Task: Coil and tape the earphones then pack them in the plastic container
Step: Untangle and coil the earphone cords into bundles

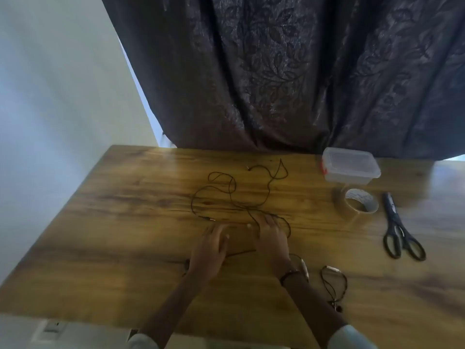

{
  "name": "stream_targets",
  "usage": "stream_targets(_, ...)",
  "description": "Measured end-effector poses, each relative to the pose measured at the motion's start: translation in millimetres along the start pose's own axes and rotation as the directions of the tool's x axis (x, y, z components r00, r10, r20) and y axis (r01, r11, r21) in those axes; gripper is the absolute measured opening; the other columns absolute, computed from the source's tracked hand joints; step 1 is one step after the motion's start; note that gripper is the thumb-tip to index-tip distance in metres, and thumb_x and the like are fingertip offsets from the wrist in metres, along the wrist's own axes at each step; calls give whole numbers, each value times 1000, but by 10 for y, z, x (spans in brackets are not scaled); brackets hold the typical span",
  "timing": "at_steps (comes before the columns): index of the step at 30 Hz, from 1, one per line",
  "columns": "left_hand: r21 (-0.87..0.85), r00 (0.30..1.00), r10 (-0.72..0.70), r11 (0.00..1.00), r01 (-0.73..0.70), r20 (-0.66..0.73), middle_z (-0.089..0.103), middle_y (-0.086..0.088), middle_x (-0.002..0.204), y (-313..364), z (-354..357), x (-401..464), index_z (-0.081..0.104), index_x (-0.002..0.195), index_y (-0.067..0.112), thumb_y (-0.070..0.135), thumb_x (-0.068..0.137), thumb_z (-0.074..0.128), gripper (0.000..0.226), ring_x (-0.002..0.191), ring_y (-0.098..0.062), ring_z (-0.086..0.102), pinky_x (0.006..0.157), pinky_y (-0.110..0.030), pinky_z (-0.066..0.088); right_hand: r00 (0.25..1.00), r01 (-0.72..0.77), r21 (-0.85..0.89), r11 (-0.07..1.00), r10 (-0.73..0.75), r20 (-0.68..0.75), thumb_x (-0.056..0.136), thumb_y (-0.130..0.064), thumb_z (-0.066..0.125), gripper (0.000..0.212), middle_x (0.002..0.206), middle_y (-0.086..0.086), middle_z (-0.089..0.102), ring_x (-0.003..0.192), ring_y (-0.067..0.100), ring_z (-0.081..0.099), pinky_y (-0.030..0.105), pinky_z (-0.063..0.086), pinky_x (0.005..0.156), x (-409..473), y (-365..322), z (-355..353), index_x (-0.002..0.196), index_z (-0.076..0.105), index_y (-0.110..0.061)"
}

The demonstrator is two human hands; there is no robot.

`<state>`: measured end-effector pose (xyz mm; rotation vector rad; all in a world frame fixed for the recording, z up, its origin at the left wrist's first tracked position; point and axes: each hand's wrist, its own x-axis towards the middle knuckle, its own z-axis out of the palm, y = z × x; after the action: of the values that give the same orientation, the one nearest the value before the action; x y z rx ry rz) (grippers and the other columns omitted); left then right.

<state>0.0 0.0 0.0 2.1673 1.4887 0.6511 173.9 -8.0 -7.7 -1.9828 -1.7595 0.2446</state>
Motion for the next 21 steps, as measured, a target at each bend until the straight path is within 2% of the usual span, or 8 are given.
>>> stream_targets(5,-96,1000,1,995,-1,-5,53,-2,130,33,-25,110,49,131,17,23,98,46,34,116,-17,53,89,-29,45,996,-91,56,994,90,19,100,-29,43,26,95,3,69,86,24,66,29,46,64,175,-62,-104,106,66,-19)
stream_targets(7,-126,998,63,990,-66,-27,50,-2,134,109,-47,203,44,136,18,20,98,47,38,121,-16,49,94,-25,41,997,-44,122,992,52,-59,100,-29,47,25,91,1,71,78,20,67,32,52,62,155,-52,-228,106,68,-18)
stream_targets(10,-103,966,250,961,-256,-61,40,8,145,306,-89,388,34,144,24,20,96,52,51,131,-2,35,101,-13,29,987,97,242,965,-61,-151,96,-21,54,19,95,-4,70,77,6,64,16,52,66,121,-61,-510,106,69,-15)
stream_targets(12,-162,943,325,929,-332,-66,38,12,146,530,-130,524,35,143,25,27,96,52,50,133,3,29,105,-12,26,978,174,300,938,-129,-164,94,-18,59,15,97,-6,69,80,0,63,9,50,70,99,-70,-712,104,69,-15)
stream_targets(14,-263,935,351,899,-350,-44,52,6,136,700,-142,679,50,132,21,34,96,49,39,127,0,40,104,-19,36,967,225,355,907,-164,-194,92,-17,60,14,97,-6,70,83,-1,65,11,52,74,73,-63,-914,104,68,-17)
stream_targets(17,-429,950,307,867,-254,57,68,2,98,821,-230,875,65,102,23,40,94,48,25,94,-8,63,82,-32,54,943,219,369,903,-100,-316,91,-16,59,14,92,-8,68,82,-2,64,10,51,70,30,-9,-1229,102,68,-16)
stream_targets(19,-504,948,274,849,-159,163,67,8,82,826,-349,959,64,89,27,32,94,54,13,79,-3,64,74,-22,52,914,160,354,922,-3,-405,92,-18,59,13,87,-7,67,80,-5,62,5,45,67,14,106,-1417,98,69,-13)
stream_targets(21,-516,940,271,847,-131,206,66,7,81,796,-475,1018,65,88,23,28,94,55,13,80,-3,63,76,-19,48,884,63,334,940,102,-457,92,-21,59,16,85,-3,69,74,-6,60,1,41,66,1,260,-1535,96,70,-11)
